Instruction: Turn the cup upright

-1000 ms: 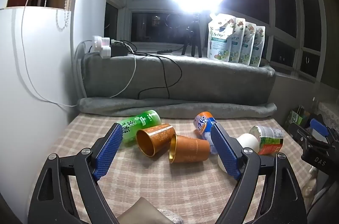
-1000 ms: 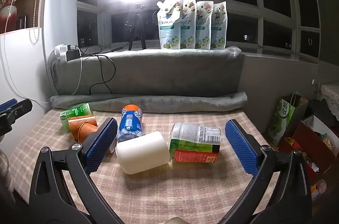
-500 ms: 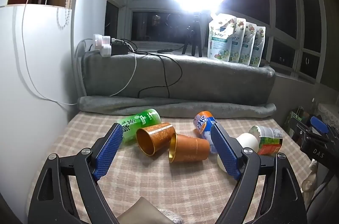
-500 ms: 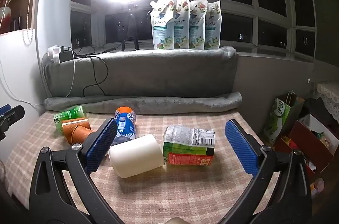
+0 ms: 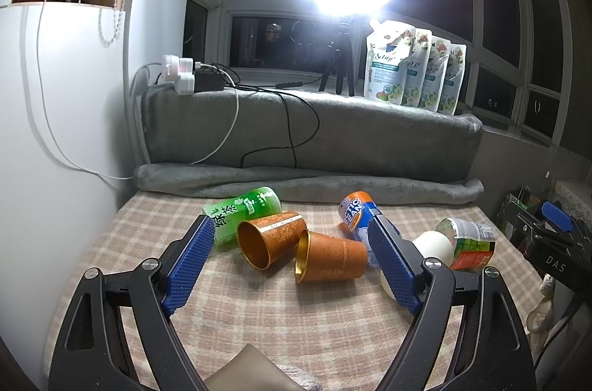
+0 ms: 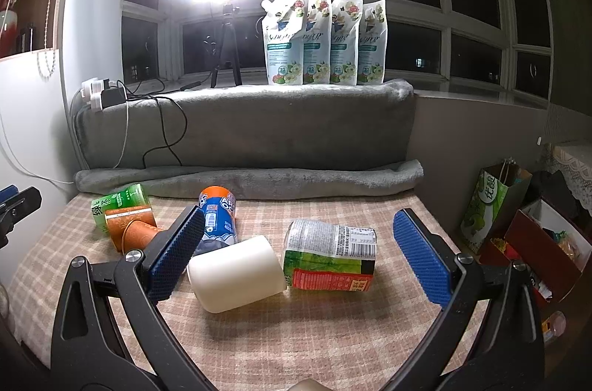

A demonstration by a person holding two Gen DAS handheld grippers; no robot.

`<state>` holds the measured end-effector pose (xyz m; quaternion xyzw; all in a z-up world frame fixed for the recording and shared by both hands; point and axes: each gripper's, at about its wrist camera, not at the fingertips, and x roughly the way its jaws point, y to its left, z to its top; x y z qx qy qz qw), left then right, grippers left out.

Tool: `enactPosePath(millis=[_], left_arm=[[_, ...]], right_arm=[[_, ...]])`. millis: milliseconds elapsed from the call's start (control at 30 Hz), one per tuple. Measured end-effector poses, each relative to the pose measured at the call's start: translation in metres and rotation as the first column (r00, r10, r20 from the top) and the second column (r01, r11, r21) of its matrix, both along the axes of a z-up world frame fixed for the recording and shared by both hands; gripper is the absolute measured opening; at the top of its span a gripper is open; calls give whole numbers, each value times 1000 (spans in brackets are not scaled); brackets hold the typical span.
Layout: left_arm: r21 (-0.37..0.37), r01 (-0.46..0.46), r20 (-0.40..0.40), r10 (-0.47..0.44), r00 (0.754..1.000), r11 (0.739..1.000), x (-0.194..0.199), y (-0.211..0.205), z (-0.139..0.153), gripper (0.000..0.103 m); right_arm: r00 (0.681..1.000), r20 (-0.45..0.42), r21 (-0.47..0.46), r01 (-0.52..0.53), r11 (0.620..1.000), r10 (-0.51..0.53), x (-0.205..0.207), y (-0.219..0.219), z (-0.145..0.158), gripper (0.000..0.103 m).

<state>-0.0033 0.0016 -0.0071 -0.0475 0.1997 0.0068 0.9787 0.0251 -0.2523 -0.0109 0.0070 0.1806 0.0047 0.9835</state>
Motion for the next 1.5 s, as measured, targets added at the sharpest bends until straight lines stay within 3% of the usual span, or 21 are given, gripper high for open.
enactPosePath(millis=[1500], left_arm=[[-7,-2,-6,2,1000,1000,2,1,0,85]], right_arm=[[1000,-17,-9,-14,1000,14,9,1,-3,103]])
